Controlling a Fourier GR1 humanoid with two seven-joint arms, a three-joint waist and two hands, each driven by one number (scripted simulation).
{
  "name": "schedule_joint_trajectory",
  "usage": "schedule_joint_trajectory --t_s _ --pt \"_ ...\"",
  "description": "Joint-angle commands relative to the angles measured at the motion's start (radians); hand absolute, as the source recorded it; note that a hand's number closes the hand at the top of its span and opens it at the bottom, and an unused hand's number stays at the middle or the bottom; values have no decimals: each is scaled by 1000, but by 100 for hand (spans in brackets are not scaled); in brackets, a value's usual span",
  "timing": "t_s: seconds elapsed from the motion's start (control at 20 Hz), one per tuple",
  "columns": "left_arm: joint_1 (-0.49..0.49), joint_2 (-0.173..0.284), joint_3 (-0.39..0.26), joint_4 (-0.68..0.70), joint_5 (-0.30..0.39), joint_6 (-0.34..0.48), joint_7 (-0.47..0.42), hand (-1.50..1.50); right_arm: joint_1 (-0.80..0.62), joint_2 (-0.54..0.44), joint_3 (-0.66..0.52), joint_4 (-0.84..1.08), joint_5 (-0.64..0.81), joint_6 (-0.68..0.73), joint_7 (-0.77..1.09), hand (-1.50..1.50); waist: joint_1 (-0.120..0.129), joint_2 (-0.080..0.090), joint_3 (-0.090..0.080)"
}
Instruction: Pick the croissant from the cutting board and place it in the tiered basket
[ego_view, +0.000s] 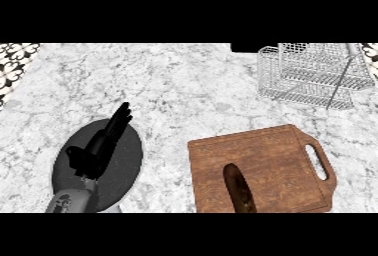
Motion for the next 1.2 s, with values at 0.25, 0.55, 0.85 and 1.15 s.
schedule_joint_trajectory --t_s 0.25,0.55,0.85,1.15 --pt "-34 -10 1 12 -3 -6 32 0 -352 -164 22 265 -5 122 -37 150 18 -2 -3" --pt "-21 45 32 1 25 -67 29 0 -588 -61 81 236 -3 119 196 150 16 -4 -5" --pt "-8 26 30 -1 6 -42 -6 0 -765 40 135 311 35 76 319 150 22 -2 -5" --pt "7 -22 -17 8 -29 -20 -23 0 -888 133 190 403 90 37 369 150 28 2 -5"
